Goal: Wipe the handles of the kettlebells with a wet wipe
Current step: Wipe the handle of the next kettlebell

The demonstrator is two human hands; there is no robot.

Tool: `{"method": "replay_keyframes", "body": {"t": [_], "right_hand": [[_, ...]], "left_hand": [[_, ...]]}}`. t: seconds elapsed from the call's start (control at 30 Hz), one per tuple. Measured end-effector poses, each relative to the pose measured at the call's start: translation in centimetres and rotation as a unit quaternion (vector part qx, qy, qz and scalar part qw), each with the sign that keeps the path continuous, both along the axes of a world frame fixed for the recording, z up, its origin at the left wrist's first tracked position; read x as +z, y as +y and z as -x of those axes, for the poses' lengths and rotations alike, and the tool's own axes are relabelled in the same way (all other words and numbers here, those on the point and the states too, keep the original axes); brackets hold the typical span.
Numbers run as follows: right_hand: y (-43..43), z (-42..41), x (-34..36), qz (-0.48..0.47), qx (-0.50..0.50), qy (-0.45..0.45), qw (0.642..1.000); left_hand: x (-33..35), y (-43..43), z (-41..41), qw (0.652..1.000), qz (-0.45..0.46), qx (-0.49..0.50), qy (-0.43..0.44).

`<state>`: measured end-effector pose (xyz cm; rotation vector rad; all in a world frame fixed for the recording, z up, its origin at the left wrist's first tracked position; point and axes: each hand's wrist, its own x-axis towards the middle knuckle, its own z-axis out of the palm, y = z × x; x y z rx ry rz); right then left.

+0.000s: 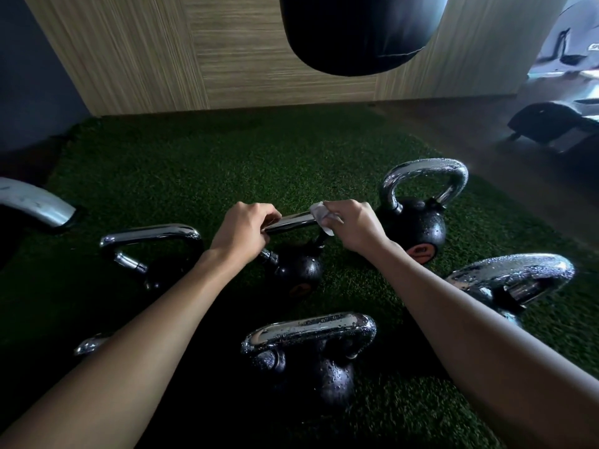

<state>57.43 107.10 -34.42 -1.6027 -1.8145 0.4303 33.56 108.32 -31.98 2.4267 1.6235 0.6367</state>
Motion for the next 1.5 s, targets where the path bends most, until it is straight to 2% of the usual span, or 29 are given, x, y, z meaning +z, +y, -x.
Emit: {"method": "replay_keyframes", "body": {"t": [0.17,0.37,0.57,0.67,0.73,0.87,1.0,1.07,1.13,1.2,1.37,1.5], "right_hand": [[0.5,-0.1,0.2,0.014,-0.034,0.002,0.999],[-0.1,0.4,-0.3,0.012,-0.07,0.02,0.997],[-2.8,1.1,2.6,0.014,-0.093,0.018,0.995],[-6.6,1.0,5.8,0.103,-0.026,0.123,0.987],[-9.7,0.8,7.4,0.186,0.031,0.14,0.972],[-14.9,2.2,6.9,0.193,0.048,0.115,0.973],[-17.7,3.5,5.6,0.241,0.017,0.193,0.951],[-18.1,3.6,5.0,0.198,-0.005,0.139,0.97],[-18.2,3.8,4.8,0.121,-0.025,0.044,0.991],[-18.7,4.2,4.6,0.044,-0.028,-0.02,0.998],[-20.1,4.7,4.0,-0.094,0.02,-0.139,0.986],[-20.5,4.6,3.2,-0.11,0.065,-0.204,0.971]], "left_hand": [[0.9,0.8,-0.5,0.999,0.025,-0.006,0.029],[0.7,0.7,-0.9,0.999,0.008,-0.01,0.038],[2.9,-2.7,0.3,0.996,0.075,-0.036,-0.016],[5.1,-6.7,1.3,0.99,0.135,-0.038,-0.031],[6.3,-9.5,2.3,0.979,0.196,-0.038,-0.03],[6.9,-13.7,3.9,0.967,0.254,-0.025,-0.003],[6.4,-15.5,3.9,0.962,0.273,-0.021,0.01],[6.2,-15.9,3.8,0.966,0.259,-0.015,0.005],[6.1,-16.0,3.6,0.969,0.246,-0.009,-0.001],[6.0,-16.1,3.4,0.971,0.238,-0.003,-0.001],[5.8,-16.6,3.1,0.977,0.215,-0.006,0.013],[5.5,-16.9,2.9,0.98,0.196,-0.022,0.017]]}}
